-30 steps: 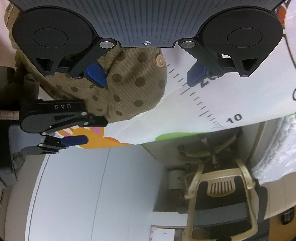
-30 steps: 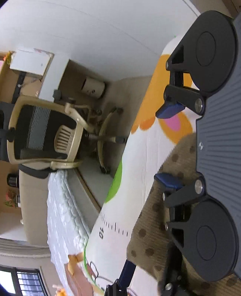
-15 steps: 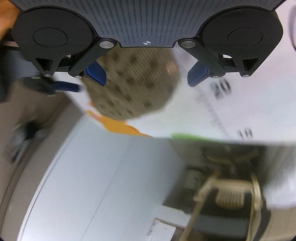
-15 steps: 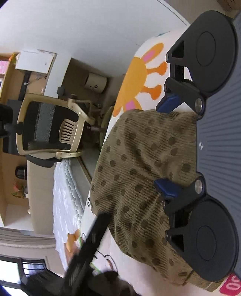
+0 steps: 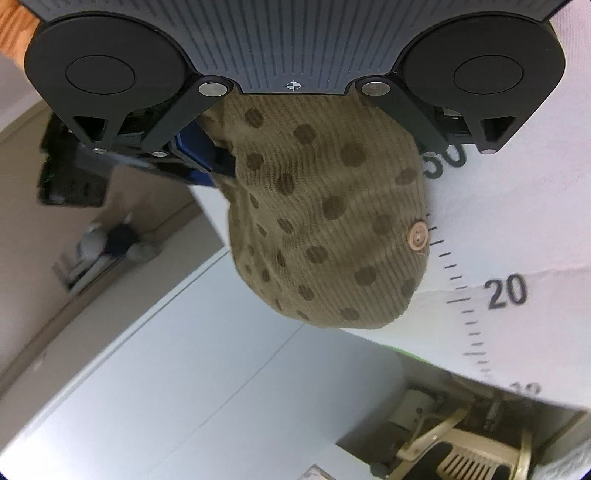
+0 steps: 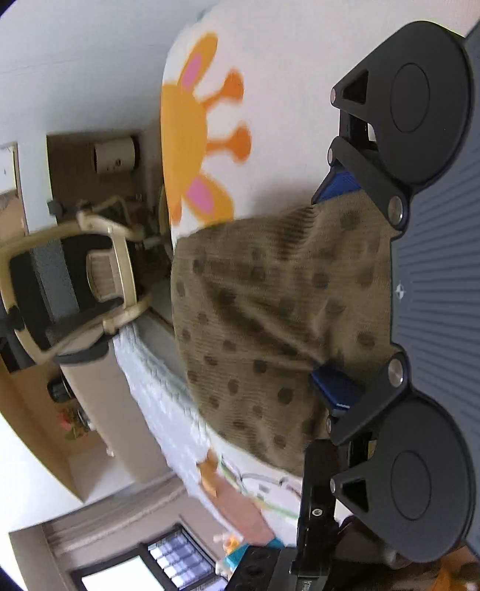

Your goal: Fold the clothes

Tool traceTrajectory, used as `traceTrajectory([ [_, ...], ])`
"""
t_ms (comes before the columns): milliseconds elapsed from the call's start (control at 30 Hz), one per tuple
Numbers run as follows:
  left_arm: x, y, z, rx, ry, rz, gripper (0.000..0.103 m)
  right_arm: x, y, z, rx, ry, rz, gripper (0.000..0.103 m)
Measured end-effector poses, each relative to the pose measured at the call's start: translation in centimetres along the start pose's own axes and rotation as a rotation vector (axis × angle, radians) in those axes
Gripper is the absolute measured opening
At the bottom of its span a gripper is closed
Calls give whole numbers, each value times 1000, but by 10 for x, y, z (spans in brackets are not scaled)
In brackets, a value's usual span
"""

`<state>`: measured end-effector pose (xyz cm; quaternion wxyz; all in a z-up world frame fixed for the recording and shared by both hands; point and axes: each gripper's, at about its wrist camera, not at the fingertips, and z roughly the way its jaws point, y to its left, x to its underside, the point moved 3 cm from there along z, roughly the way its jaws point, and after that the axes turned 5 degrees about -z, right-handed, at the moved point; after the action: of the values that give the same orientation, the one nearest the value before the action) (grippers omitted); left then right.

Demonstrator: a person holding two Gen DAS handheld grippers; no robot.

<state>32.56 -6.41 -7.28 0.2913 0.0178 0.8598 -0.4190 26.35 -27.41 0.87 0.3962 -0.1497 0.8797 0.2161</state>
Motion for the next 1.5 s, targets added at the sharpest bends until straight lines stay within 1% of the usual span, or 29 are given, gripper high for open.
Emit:
traceTrajectory([
  [67, -3, 10, -13, 14, -19, -36, 95, -9, 25, 20, -39, 1, -28, 88],
  [167, -20, 31, -50, -37, -89, -43, 95, -23, 64, 50, -98, 3, -71, 87],
  [267, -38, 63, -97, -117, -178, -75, 95, -37, 102, 81, -158, 5, -114, 87],
  [367, -48, 87, -132, -214, -233, -80, 95, -49, 140, 110, -209, 9, -158, 87],
  [433, -52, 98, -151, -272, -234, -67, 95, -53, 160, 123, -200, 24, -194, 87],
  [533, -53, 109, -176, -343, -222, -38, 91, -53, 165, 122, -160, 37, -244, 87],
  [633, -60, 93, -200, -399, -306, 59, 93, -48, 151, 102, -113, 50, -267, 87],
  [700, -71, 87, -206, -349, -336, 74, 93, -44, 145, 87, -87, 49, -289, 87],
  [733, -77, 84, -209, -323, -351, 81, 91, -44, 147, 79, -84, 30, -318, 87],
  [767, -84, 82, -203, -299, -341, 89, 89, -43, 149, 70, -81, 10, -348, 87],
  [800, -90, 85, -195, -283, -314, 88, 85, -43, 153, 61, -84, -14, -376, 87],
  [833, -95, 89, -186, -267, -285, 86, 85, -44, 160, 51, -101, -42, -403, 85],
  [900, -105, 102, -170, -279, -254, 85, 85, -45, 177, 41, -154, -75, -450, 85],
  [967, -113, 114, -157, -301, -233, 84, 85, -42, 197, 45, -230, -63, -480, 85],
  [1033, -120, 126, -148, -334, -224, 83, 85, -31, 216, 64, -302, 11, -481, 84],
  [1067, -120, 132, -144, -363, -214, 74, 85, -22, 224, 75, -322, 52, -477, 83],
  [1133, -118, 145, -137, -424, -194, 56, 89, -3, 238, 91, -319, 91, -486, 86],
  [1167, -115, 147, -142, -422, -210, 48, 89, 2, 243, 91, -307, 75, -514, 88],
  [1200, -111, 148, -146, -416, -228, 40, 89, 3, 244, 88, -315, 70, -527, 88],
  [1267, -103, 141, -164, -413, -277, 32, 89, -2, 233, 79, -370, 76, -479, 88],
  [1333, -92, 130, -180, -431, -335, 32, 95, -8, 214, 69, -377, 76, -418, 87],
  [1367, -85, 123, -187, -440, -361, 37, 95, -10, 205, 63, -353, 64, -398, 87],
  [1400, -78, 117, -191, -448, -369, 45, 96, -13, 195, 57, -327, 48, -382, 87],
  [1500, -61, 102, -193, -498, -330, 59, 96, -28, 174, 41, -258, -7, -353, 87],
])
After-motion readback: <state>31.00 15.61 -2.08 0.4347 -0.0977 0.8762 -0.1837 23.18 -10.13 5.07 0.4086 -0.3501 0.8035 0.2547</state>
